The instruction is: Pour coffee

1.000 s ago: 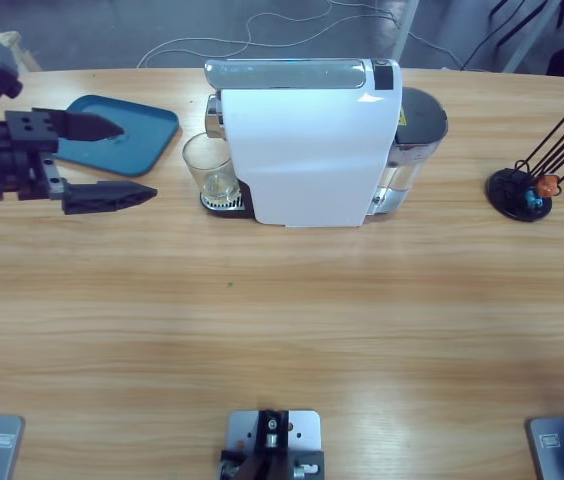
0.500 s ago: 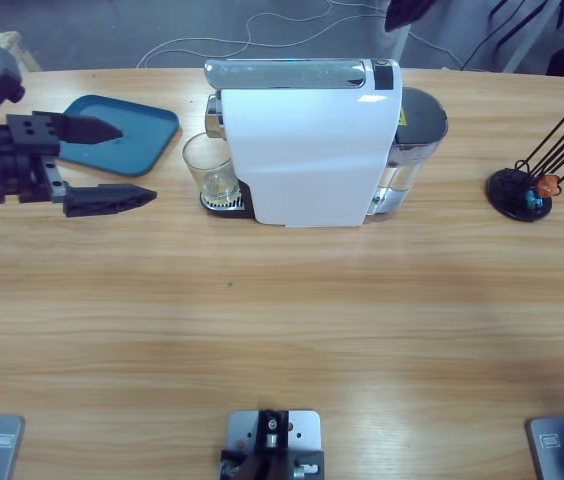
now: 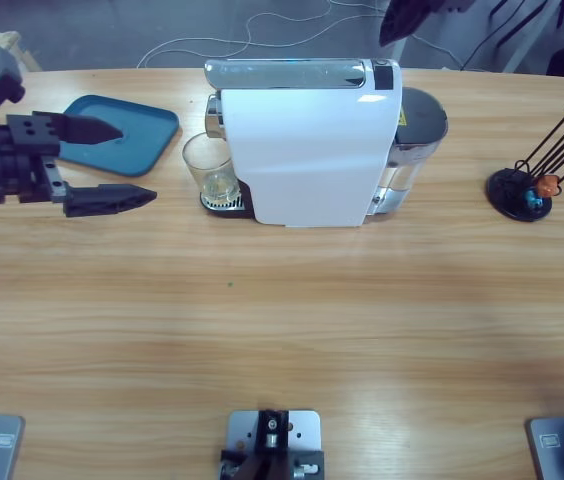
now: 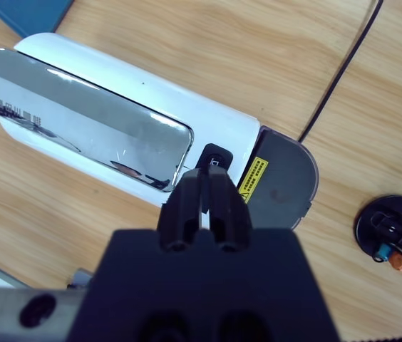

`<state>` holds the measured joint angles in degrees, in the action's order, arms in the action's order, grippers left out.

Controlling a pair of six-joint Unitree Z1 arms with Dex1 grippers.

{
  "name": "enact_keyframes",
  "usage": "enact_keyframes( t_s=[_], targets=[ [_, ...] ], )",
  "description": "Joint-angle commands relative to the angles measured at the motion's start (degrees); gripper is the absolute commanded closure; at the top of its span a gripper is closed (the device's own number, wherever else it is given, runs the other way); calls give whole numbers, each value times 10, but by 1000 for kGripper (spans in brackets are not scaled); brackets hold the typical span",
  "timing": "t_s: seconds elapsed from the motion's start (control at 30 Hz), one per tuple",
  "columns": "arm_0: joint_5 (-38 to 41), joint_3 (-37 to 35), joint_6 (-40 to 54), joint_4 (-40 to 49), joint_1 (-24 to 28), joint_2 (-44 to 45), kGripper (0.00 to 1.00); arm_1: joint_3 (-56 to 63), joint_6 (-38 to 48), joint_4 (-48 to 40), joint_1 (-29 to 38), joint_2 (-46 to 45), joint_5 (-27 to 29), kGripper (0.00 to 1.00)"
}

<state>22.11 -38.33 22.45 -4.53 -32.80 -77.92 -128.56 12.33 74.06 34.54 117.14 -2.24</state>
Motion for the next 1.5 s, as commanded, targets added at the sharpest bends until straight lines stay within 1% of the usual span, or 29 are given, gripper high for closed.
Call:
enact_keyframes(
  t_s=[0.03, 0.3, 0.53, 0.7, 0.8, 0.83, 0.87, 0.9, 0.93, 1.43, 1.47, 1.5],
  targets=[
    [-6, 20, -8, 0, -9, -14, 18, 21, -9, 3, 2, 48, -11, 1000],
    [-6, 20, -8, -1, -9, -21, 18, 25, -9, 2, 2, 54, -12, 1000],
    [-3, 19, -8, -5, -9, -22, 18, 26, -10, 2, 0, 28, -10, 1000],
    [-5, 19, -8, -4, -9, -10, 18, -6, -9, 4, 0, -57, 1, 1000],
    [-3, 20, -8, -4, -9, -10, 18, 8, -10, 6, 0, -91, 5, 1000],
    [-3, 20, -8, -4, -9, -11, 18, 25, -10, 7, 0, -96, 6, 966],
    [-3, 20, -7, -4, -9, -12, 18, 39, -9, 7, 2, -98, 9, 436],
    [-4, 19, -8, -4, -9, -13, 18, 48, -9, 7, 4, -98, 9, 48],
    [-4, 19, -8, -5, -9, -13, 18, 52, -9, 7, 6, -97, 11, 1],
    [-4, 20, -8, -5, -9, -18, 18, 42, -7, -2, 7, -59, 7, 0],
    [-4, 20, -8, -5, -9, -18, 18, 35, -6, -2, 7, -49, 4, 85],
    [-4, 20, -8, -5, -9, -18, 18, 28, -1, 3, 6, -34, -2, 441]
  ],
)
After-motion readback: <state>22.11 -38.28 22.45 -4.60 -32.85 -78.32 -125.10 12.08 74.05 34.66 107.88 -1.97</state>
